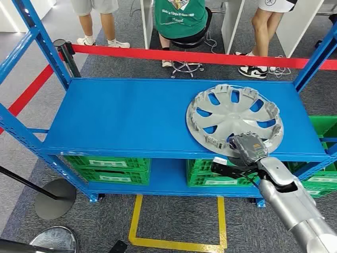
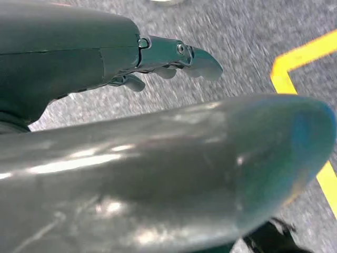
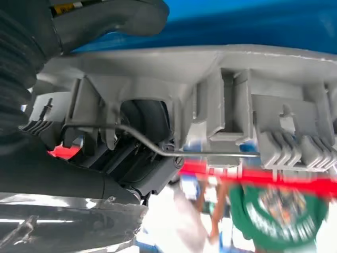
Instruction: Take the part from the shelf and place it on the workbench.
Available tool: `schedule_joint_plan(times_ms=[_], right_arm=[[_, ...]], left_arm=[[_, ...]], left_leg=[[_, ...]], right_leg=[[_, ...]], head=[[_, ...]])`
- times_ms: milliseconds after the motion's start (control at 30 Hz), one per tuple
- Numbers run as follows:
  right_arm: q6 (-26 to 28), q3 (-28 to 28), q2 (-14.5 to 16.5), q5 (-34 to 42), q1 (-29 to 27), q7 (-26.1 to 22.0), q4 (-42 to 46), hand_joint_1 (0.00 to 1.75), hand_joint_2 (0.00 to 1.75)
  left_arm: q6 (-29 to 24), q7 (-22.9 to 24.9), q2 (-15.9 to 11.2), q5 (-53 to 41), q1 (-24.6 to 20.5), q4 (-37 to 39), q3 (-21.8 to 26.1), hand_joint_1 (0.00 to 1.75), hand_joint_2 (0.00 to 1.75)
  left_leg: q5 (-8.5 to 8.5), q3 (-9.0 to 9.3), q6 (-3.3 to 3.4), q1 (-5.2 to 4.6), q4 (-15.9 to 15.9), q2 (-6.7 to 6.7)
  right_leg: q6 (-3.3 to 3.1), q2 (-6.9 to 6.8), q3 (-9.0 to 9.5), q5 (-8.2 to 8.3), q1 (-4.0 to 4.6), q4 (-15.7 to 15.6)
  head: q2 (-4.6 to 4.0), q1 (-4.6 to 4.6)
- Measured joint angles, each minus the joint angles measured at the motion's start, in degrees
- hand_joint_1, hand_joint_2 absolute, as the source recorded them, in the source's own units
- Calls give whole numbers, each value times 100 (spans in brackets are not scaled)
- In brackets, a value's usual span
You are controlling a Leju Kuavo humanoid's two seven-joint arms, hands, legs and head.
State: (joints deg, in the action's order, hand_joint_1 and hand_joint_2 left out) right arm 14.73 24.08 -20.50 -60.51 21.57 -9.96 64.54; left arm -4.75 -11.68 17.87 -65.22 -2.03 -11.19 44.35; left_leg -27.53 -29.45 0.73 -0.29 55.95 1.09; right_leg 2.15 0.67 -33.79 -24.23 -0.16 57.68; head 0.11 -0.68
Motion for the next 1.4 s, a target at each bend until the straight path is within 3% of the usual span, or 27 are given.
schedule_joint_plan(times_ms=[267, 900, 1400], right_arm=[[1144, 8, 77, -631, -572, 1, 1333, 175, 175], [2346, -55, 157, -924, -1327, -4, 4301, 175, 175], [2482, -463, 230, -813, -1870, -508, 5191, 175, 175]], left_arm=[[-409, 188, 12, -312, 0, 0, -228, 0, 0], [-867, 465, 12, -691, 5, 0, -647, 0, 0], [-1061, 499, 12, -798, 8, 0, -720, 0, 0]], left_leg=[[-1, -4, 0, 3, 0, 1], [-9, -9, 3, -1, 0, 2], [-12, -7, 4, -1, 0, 0]], right_leg=[[0, -3, -3, -2, 1, 1], [0, -4, -6, -8, 0, -2], [1, 1, -6, -8, 0, -4]], head=[[0, 1], [0, 0], [0, 1]])
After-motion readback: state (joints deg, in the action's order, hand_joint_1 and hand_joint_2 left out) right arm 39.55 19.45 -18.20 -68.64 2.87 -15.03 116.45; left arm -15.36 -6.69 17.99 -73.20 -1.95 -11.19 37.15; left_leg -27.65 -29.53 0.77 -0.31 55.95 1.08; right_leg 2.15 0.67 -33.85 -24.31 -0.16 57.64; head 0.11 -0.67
